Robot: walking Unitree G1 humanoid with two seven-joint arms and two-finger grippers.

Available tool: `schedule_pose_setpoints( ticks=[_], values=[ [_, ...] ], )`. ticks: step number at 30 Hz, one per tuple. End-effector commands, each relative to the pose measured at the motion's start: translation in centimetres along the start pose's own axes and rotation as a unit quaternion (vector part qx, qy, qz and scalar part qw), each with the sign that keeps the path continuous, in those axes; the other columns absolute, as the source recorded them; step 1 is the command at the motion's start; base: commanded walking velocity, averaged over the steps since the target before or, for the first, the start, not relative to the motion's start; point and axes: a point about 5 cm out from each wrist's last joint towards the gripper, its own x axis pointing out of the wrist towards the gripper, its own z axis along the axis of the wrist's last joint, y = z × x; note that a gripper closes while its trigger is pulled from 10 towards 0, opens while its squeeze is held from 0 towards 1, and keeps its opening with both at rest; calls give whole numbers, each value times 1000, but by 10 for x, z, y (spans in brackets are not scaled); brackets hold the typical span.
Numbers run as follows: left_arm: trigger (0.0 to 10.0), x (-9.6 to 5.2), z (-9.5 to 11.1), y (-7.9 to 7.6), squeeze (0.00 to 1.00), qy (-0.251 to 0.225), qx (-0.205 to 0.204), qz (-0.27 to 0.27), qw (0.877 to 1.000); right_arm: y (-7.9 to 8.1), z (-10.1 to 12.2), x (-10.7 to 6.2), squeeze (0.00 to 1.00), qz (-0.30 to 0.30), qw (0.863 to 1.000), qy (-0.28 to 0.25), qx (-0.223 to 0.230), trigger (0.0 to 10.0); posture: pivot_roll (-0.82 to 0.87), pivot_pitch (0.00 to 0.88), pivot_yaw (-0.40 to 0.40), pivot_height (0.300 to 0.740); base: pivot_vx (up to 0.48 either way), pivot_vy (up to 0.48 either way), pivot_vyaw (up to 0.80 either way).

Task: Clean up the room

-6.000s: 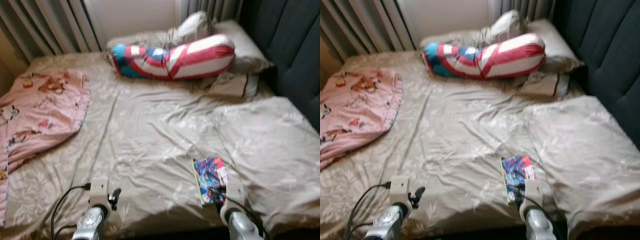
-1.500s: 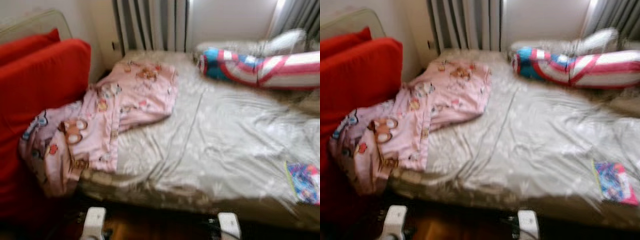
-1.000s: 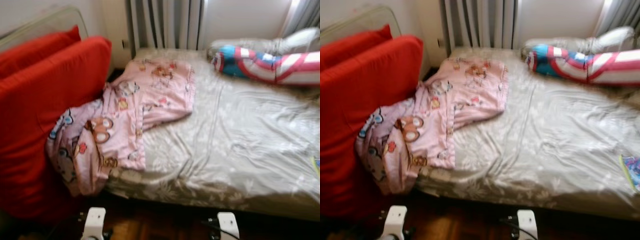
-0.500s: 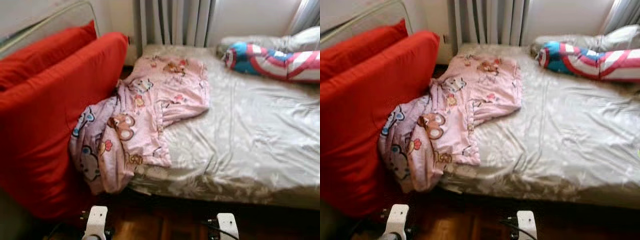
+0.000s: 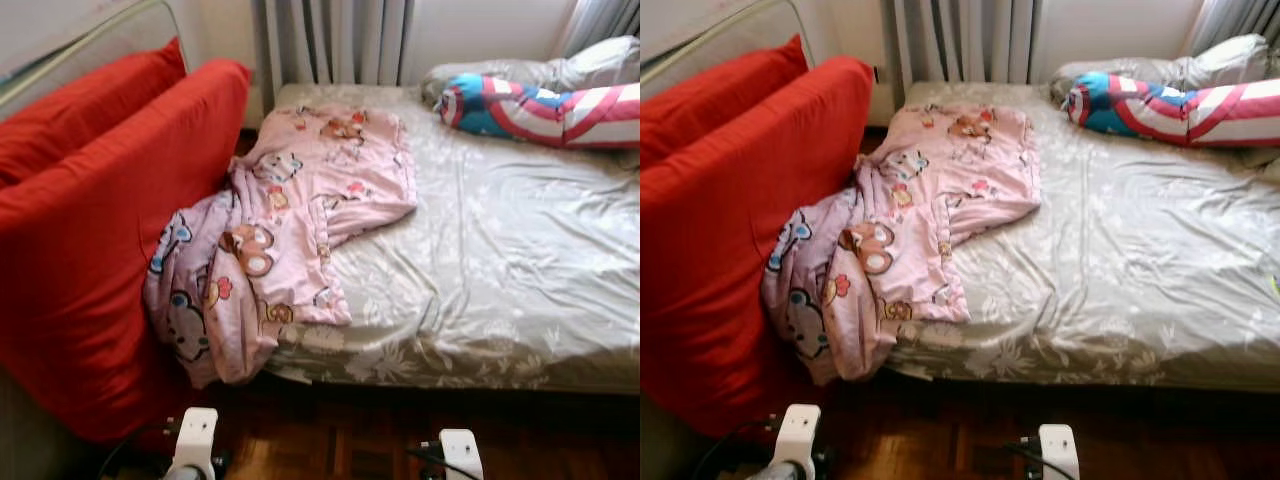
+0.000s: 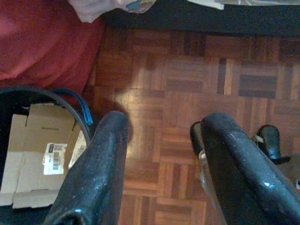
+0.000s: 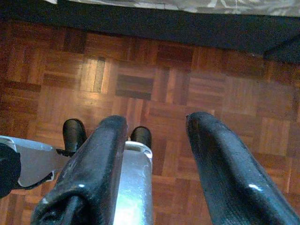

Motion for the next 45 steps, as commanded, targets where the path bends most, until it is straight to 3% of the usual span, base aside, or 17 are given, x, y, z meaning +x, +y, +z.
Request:
schedule_pose_setpoints(
  ticks=[1,7,16,28,45],
  values=[
    [10000,-1,-5,-1,0,11,2,-2,1000,0,-2,0,0,3,1000,3,-4,10000,-76,44,22,740,0,0,0],
    [10000,0,-4,-2,0,10,-1,1,1000,1,-1,0,0,14,1000,4,-28,10000,-78,43,19,740,97,0,487],
    [10000,-1,-6,0,0,12,-4,4,1000,1,-1,0,0,13,1000,4,-10,10000,-78,45,17,740,367,0,492],
    [10000,-1,-7,2,0,13,-5,4,1000,2,1,0,0,25,999,2,-33,10000,-77,45,18,740,390,0,334],
    [10000,-1,-5,0,0,5,-6,2,1000,2,1,0,0,18,1000,-11,4,10000,-78,37,18,740,318,0,166]
  ],
)
